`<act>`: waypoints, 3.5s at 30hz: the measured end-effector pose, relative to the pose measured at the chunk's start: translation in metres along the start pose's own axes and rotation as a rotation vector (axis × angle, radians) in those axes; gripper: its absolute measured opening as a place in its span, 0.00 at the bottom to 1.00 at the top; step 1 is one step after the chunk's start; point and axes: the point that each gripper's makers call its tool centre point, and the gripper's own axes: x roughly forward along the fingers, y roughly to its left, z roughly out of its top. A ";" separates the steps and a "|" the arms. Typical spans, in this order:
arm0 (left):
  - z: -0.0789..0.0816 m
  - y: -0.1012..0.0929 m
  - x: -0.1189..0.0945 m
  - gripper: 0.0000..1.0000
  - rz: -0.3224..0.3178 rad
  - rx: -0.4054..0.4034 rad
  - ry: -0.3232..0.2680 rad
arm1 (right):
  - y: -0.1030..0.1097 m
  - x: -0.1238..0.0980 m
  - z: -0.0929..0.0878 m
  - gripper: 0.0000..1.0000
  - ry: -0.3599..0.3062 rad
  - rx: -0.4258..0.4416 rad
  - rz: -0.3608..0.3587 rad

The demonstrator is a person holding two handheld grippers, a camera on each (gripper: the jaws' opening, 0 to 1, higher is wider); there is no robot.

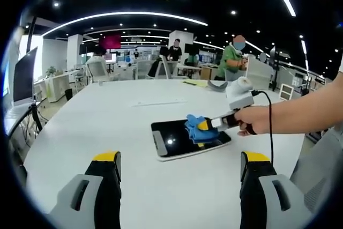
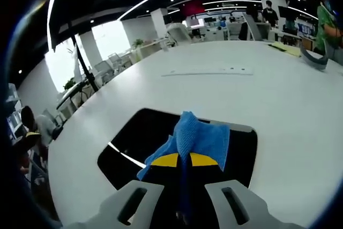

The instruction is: Wipe the mirror surface with the cleaning cloth until all visible marks leave the cleaned area.

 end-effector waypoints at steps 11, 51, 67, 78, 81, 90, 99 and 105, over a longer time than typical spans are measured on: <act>0.003 -0.001 0.001 0.93 -0.005 0.007 -0.001 | 0.006 -0.002 0.001 0.01 0.003 0.004 -0.003; -0.006 0.015 -0.010 0.93 0.032 -0.018 -0.008 | 0.059 0.031 0.009 0.01 0.039 -0.025 0.038; -0.008 0.021 -0.011 0.93 0.041 -0.033 -0.007 | 0.083 0.049 0.013 0.01 0.057 -0.057 0.074; -0.010 0.024 -0.011 0.93 0.045 -0.039 -0.005 | 0.098 0.055 0.012 0.02 0.063 -0.085 0.090; -0.011 0.025 -0.011 0.93 0.045 -0.041 -0.006 | 0.099 0.057 0.013 0.02 0.066 -0.100 0.089; -0.011 0.025 -0.011 0.93 0.048 -0.043 -0.005 | 0.100 0.059 0.013 0.01 0.065 -0.149 0.085; -0.012 0.022 -0.011 0.93 0.043 -0.042 -0.002 | 0.101 0.057 0.013 0.01 0.057 -0.165 0.097; -0.011 0.023 -0.011 0.93 0.044 -0.038 -0.002 | 0.101 0.058 0.013 0.02 0.062 -0.170 0.098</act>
